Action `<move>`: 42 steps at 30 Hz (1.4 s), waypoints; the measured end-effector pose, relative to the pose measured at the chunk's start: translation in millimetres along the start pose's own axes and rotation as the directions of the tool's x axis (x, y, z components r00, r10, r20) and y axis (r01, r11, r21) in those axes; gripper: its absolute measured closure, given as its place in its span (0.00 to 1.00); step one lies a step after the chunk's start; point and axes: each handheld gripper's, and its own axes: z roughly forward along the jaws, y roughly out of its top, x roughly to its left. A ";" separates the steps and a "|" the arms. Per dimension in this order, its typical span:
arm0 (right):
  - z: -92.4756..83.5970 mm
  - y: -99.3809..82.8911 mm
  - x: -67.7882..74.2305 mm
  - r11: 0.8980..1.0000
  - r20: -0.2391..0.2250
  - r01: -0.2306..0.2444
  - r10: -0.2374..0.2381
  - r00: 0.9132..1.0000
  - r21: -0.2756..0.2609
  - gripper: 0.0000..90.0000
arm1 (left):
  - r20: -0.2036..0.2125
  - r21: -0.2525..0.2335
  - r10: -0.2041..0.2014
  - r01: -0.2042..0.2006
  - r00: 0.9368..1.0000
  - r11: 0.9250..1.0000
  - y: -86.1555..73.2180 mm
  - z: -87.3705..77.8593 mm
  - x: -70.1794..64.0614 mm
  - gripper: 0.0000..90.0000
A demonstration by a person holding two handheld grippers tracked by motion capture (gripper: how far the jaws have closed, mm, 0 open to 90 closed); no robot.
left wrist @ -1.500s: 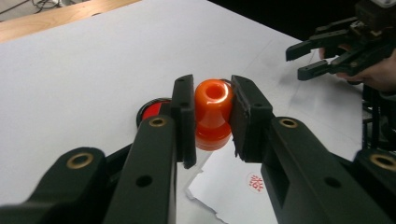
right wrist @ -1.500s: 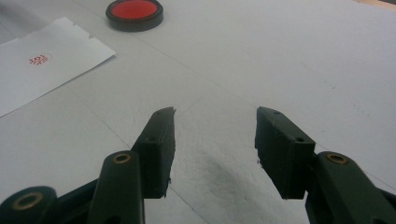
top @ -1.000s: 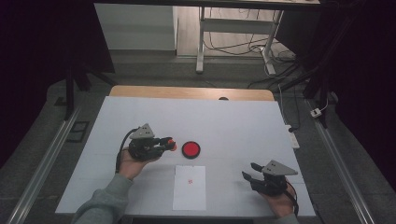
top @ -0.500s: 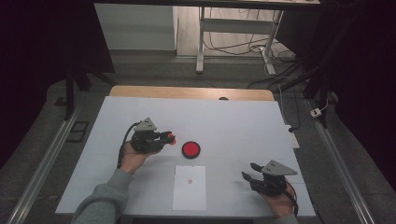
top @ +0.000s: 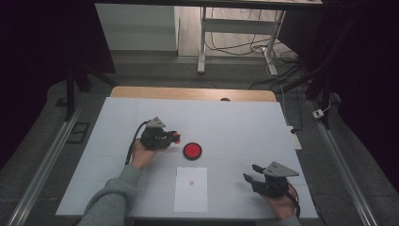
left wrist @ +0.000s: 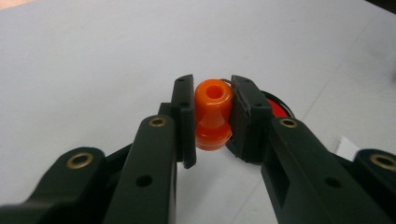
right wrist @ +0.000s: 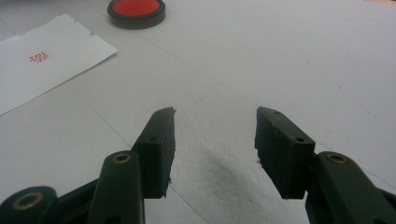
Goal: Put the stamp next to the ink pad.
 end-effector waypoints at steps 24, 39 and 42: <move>2.1 -0.7 0.2 1.000 -0.006 0.007 -0.007 1.000 0.015 0.52 | -0.050 0.075 0.014 -0.010 0.999 0.997 -15.2 24.7 3.9 0.80; 2.5 -0.9 0.4 1.000 -0.008 0.007 -0.007 1.000 0.018 0.52 | -0.058 0.079 0.035 -0.031 0.998 0.996 -20.9 23.7 2.0 0.78; 2.7 -1.0 0.1 1.000 -0.009 0.007 -0.007 1.000 0.016 0.52 | -0.055 0.067 0.030 -0.026 0.998 0.997 -19.7 22.2 1.1 0.65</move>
